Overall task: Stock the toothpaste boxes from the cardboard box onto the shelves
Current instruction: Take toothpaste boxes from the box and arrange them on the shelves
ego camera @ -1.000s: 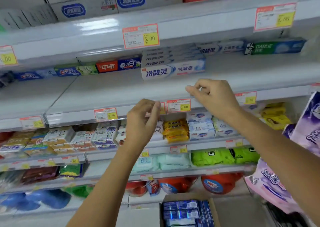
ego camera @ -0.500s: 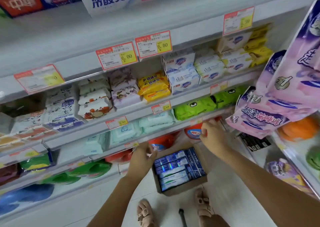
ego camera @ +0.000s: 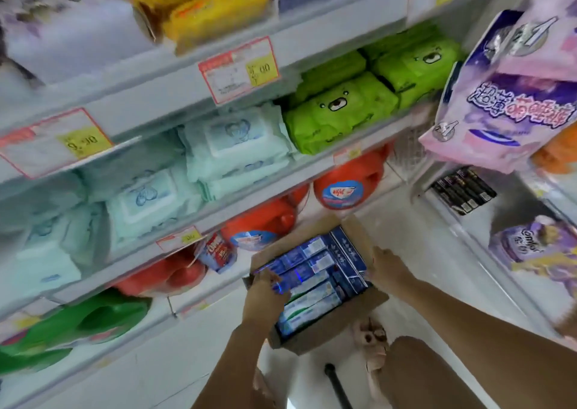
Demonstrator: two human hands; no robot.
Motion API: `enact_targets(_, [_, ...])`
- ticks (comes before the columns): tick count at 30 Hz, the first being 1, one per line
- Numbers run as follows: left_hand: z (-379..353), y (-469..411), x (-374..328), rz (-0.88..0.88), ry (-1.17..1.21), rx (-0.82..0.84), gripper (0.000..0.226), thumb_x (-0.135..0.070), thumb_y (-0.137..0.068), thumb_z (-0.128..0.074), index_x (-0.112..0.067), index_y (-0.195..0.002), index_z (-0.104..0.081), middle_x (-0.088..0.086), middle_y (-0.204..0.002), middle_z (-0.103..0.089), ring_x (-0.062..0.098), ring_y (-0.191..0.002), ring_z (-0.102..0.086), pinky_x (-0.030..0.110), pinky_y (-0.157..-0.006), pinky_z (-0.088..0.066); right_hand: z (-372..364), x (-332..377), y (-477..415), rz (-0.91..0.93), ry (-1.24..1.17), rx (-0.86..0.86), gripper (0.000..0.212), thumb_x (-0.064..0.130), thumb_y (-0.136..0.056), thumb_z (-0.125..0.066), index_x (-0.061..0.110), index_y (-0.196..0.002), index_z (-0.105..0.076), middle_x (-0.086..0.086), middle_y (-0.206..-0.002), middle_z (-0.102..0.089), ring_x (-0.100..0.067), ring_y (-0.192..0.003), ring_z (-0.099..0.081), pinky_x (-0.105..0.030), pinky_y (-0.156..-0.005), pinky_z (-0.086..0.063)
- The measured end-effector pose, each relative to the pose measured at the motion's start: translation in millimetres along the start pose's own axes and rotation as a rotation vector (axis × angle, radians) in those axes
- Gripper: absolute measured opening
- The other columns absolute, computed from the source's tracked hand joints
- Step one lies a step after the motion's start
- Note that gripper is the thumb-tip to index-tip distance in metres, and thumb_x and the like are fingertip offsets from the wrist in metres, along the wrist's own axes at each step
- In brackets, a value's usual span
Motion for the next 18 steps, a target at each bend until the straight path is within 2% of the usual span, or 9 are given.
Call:
enact_targets(3, [-34.6,-20.7,20.0,-0.057,-0.178,0.039,0.054,-0.02,-0.082,-0.068,-0.015,-0.131,-0.043,0.006,-0.128,-0.048,0.027,-0.117,-0.052,0.03,-0.089,-0.044,-46.3,-11.6,-22.8,0.011,-0.043,0.062,0.018,0.029,-0.097,-0.05,0.013,-0.089,-0.048,-0.002,-0.09,-0.05,-0.018,-0.084,-0.048,-0.03,-0.08,-0.043])
enact_targets(5, [-54.4,-28.4,27.0,-0.089,-0.29,0.062,0.063,-0.025,-0.084,-0.066,-0.016,-0.138,-0.036,0.008,-0.137,-0.044,0.026,-0.125,-0.044,0.034,-0.097,-0.042,-68.6,-19.9,-30.5,-0.01,-0.011,0.088,0.023,0.03,-0.099,-0.045,0.021,-0.078,-0.041,-0.006,-0.096,-0.051,-0.022,-0.09,-0.051,-0.029,-0.079,-0.038])
enact_targets(7, [-69.9,-32.3,30.1,-0.092,-0.351,0.068,0.066,-0.028,-0.086,-0.065,-0.015,-0.141,-0.03,0.009,-0.139,-0.041,0.026,-0.128,-0.041,0.033,-0.099,-0.039,-88.7,-25.8,-36.7,0.016,0.06,0.126,0.015,0.03,-0.098,-0.044,0.019,-0.101,-0.053,-0.015,-0.122,-0.054,-0.03,-0.113,-0.052,-0.03,-0.084,-0.036])
enact_targets(8, [-75.3,-34.7,30.7,-0.099,-0.36,0.057,0.067,-0.028,-0.086,-0.065,-0.014,-0.141,-0.029,0.009,-0.14,-0.04,0.026,-0.129,-0.04,0.033,-0.1,-0.038,-98.2,-27.3,-37.7,0.037,0.116,0.16,0.027,0.031,-0.098,-0.043,0.015,-0.116,-0.055,-0.016,-0.128,-0.053,-0.031,-0.119,-0.05,-0.032,-0.09,-0.038])
enact_targets(11, [-84.1,-41.8,32.9,-0.099,-0.407,0.026,0.078,-0.024,-0.086,-0.066,-0.013,-0.147,-0.018,0.007,-0.148,-0.03,0.025,-0.135,-0.034,0.032,-0.105,-0.035,-108.5,-33.7,-42.2,-0.02,0.151,0.194,0.037,0.03,-0.098,-0.039,0.008,-0.125,-0.051,-0.012,-0.127,-0.054,-0.029,-0.124,-0.047,-0.041,-0.105,-0.031])
enact_targets(13, [-90.0,-48.8,34.6,-0.083,-0.442,0.044,0.087,-0.021,-0.085,-0.067,-0.011,-0.15,-0.009,0.008,-0.153,-0.02,0.025,-0.139,-0.028,0.032,-0.107,-0.033,-108.4,-27.9,-48.7,-0.019,0.121,0.208,0.027,0.022,-0.097,-0.038,0.004,-0.107,-0.055,-0.009,-0.11,-0.058,-0.026,-0.114,-0.053,-0.029,-0.085,-0.042])
enact_targets(15, [-94.0,-57.5,32.4,-0.079,-0.441,0.063,0.088,-0.025,-0.087,-0.066,-0.01,-0.15,-0.006,0.01,-0.155,-0.016,0.026,-0.141,-0.025,0.034,-0.109,-0.031,-102.4,-19.9,-54.9,-0.029,0.098,0.195,0.018,0.017,-0.096,-0.042,0.006,-0.105,-0.052,-0.008,-0.106,-0.058,-0.023,-0.101,-0.054,-0.02,-0.058,-0.035])
enact_targets(16, [-93.8,-64.0,30.7,-0.083,-0.431,0.056,0.084,-0.028,-0.09,-0.063,-0.01,-0.15,-0.008,0.01,-0.155,-0.018,0.027,-0.141,-0.025,0.036,-0.109,-0.031,-99.1,-15.4,-58.4,-0.031,0.092,0.167,0.023,0.016,-0.095,-0.044,0.006,-0.115,-0.049,-0.01,-0.112,-0.057,-0.024,-0.102,-0.055,-0.023,-0.059,-0.037])
enact_targets(18, [-88.6,-78.7,26.1,-0.12,-0.425,0.021,0.068,-0.027,-0.094,-0.055,-0.01,-0.149,-0.017,0.01,-0.151,-0.026,0.027,-0.137,-0.03,0.038,-0.107,-0.034,-94.6,-3.3,-65.1,-0.013,0.071,0.122,0.035,0.015,-0.093,-0.046,0.007,-0.127,-0.043,-0.013,-0.122,-0.054,-0.027,-0.11,-0.055,-0.031,-0.078,-0.047])
Point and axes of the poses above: each hand's wrist, its own y-axis away from the middle knuckle, its own z-axis out of the back of the hand, x = y × z, the point moved 8 cm from there along -y, towards the middle knuckle
